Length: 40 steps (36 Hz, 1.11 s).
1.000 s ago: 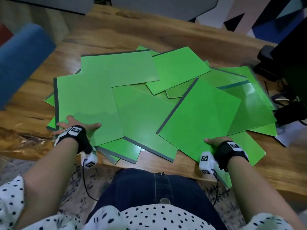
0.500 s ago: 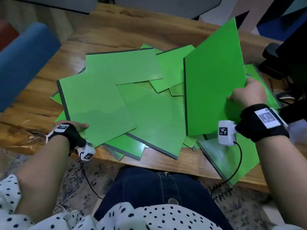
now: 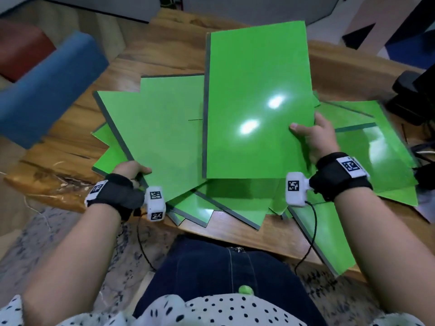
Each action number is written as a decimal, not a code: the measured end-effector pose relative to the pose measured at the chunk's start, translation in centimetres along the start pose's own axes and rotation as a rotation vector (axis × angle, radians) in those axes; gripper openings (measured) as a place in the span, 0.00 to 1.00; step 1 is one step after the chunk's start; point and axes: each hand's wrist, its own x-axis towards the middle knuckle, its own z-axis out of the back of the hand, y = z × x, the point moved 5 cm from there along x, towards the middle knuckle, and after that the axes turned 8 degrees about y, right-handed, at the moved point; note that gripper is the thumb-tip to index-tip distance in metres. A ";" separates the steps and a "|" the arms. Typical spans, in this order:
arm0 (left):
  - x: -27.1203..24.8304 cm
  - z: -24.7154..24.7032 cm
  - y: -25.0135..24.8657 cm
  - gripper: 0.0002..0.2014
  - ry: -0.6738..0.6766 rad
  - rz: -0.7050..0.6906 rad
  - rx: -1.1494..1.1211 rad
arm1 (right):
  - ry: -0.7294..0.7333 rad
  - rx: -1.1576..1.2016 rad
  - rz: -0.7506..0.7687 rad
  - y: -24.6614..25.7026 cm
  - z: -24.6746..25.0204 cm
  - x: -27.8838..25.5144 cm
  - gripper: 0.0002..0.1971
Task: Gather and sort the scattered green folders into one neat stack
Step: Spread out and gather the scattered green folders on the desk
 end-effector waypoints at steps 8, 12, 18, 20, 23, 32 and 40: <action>-3.0 -3.7 -2.5 0.37 0.382 -0.329 -0.253 | 0.103 -0.088 -0.080 -3.1 -2.6 1.0 0.42; -4.4 -6.0 -2.9 0.37 0.574 -0.423 -0.160 | 0.145 -0.139 -0.151 -4.5 -2.7 1.2 0.41; -5.8 -10.4 -4.2 0.39 0.812 -0.459 0.101 | 0.169 -0.139 -0.271 -7.1 -1.3 1.2 0.39; -5.9 -11.7 -4.6 0.38 0.869 -0.457 0.218 | 0.156 -0.116 -0.300 -7.9 -0.3 1.1 0.40; -6.7 -13.1 -4.9 0.29 0.963 -0.436 0.392 | 0.097 -0.078 -0.287 -8.1 1.6 0.9 0.39; 1.2 -8.4 -4.5 0.44 -0.138 -0.210 0.661 | -0.106 -0.144 -0.109 -3.8 7.3 0.6 0.36; 4.0 -4.6 -2.1 0.59 -0.290 0.042 0.775 | -0.137 -0.456 -0.008 -3.6 10.1 3.9 0.33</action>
